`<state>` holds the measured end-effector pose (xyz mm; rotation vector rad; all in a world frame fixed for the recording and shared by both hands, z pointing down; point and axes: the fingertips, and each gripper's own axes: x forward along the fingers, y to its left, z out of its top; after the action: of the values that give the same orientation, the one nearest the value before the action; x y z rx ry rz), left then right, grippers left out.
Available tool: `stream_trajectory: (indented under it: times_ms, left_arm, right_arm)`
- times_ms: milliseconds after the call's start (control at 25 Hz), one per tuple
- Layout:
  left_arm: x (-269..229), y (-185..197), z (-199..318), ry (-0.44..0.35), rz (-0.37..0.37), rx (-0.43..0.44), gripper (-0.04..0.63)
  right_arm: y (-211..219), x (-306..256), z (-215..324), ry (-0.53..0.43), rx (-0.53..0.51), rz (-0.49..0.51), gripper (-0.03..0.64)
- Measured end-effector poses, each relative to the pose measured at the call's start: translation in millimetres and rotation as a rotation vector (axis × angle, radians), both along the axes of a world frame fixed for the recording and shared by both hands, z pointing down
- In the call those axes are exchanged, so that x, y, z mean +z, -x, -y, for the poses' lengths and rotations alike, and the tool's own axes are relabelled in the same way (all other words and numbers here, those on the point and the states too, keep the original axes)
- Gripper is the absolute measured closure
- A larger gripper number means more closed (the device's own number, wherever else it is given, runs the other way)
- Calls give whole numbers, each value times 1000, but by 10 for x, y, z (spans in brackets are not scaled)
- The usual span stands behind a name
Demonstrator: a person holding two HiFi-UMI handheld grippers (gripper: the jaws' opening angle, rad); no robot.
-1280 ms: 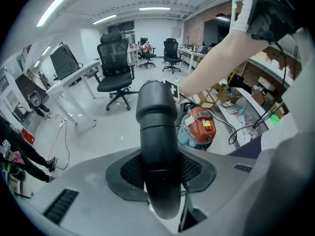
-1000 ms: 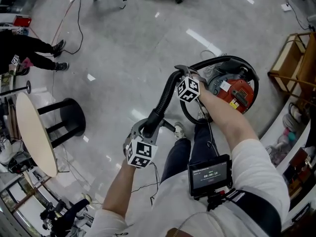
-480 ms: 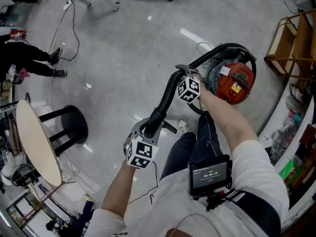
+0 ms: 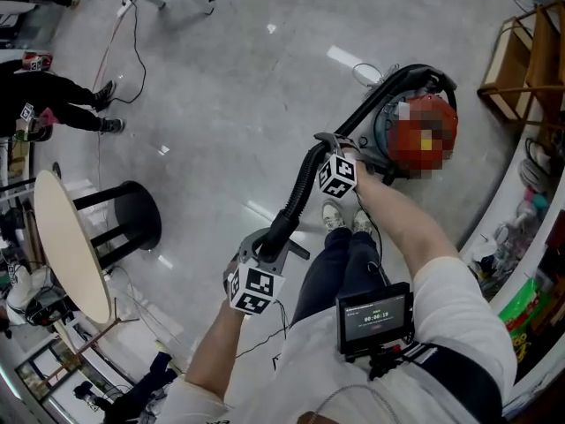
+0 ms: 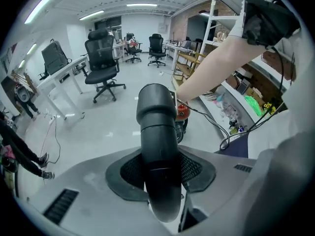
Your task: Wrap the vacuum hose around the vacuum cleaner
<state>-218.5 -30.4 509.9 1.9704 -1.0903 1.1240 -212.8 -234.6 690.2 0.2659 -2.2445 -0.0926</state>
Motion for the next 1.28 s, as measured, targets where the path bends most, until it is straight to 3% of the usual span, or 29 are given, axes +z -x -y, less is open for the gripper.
stream_trajectory:
  times_ms: [240, 440, 680, 1280]
  left_arm:
    - [120, -125, -449, 43, 18, -102, 460]
    - [191, -284, -873, 74, 12, -158, 459]
    - [308, -482, -1446, 109, -10, -136, 457]
    - [404, -823, -1735, 136, -98, -23, 457]
  right_arm:
    - [101, 182, -624, 93, -82, 40, 443]
    - [22, 259, -1067, 112, -151, 38, 442]
    - [-189, 443, -1648, 126, -147, 18, 442]
    - [-491, 218, -1658, 41, 38, 35, 423]
